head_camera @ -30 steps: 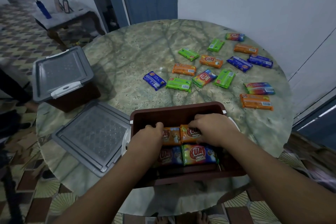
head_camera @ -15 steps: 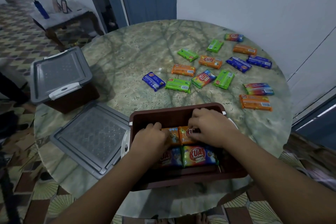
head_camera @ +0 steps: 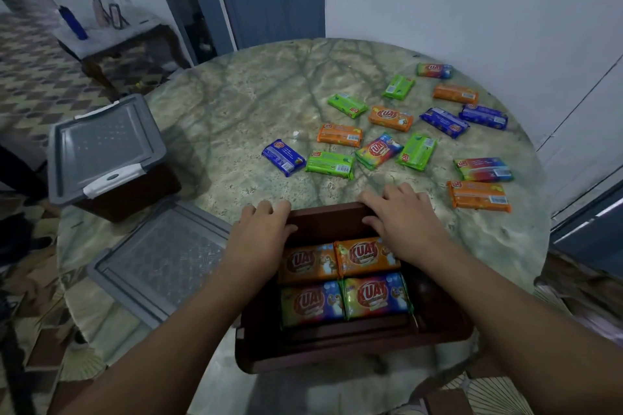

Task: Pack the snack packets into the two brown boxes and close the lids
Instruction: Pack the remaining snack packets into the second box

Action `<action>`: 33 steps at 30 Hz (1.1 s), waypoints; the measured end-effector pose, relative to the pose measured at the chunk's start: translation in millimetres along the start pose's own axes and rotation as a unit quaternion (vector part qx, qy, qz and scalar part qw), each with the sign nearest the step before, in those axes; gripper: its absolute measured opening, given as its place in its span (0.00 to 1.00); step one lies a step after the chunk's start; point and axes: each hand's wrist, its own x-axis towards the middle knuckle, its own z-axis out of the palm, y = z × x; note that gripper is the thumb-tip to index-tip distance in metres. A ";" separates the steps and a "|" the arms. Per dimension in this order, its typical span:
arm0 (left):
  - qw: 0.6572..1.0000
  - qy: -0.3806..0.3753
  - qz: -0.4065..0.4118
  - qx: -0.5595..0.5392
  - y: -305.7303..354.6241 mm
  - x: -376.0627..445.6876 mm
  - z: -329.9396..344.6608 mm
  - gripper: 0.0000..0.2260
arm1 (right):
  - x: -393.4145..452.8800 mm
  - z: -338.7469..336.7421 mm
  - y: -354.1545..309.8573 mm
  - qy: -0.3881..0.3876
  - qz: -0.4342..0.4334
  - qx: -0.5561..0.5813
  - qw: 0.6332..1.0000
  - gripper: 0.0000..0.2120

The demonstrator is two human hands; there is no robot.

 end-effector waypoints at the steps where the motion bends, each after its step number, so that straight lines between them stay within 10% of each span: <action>1: 1.000 0.002 -0.001 0.002 0.9 3.2 0.1 0.10 | 3.9 -0.6 2.1 -0.003 0.001 -0.005 1.000 0.10; 33: 0.998 0.041 0.042 0.021 -7.0 94.9 4.8 0.15 | 80.0 -2.7 29.8 -0.028 0.033 -0.014 0.999 0.16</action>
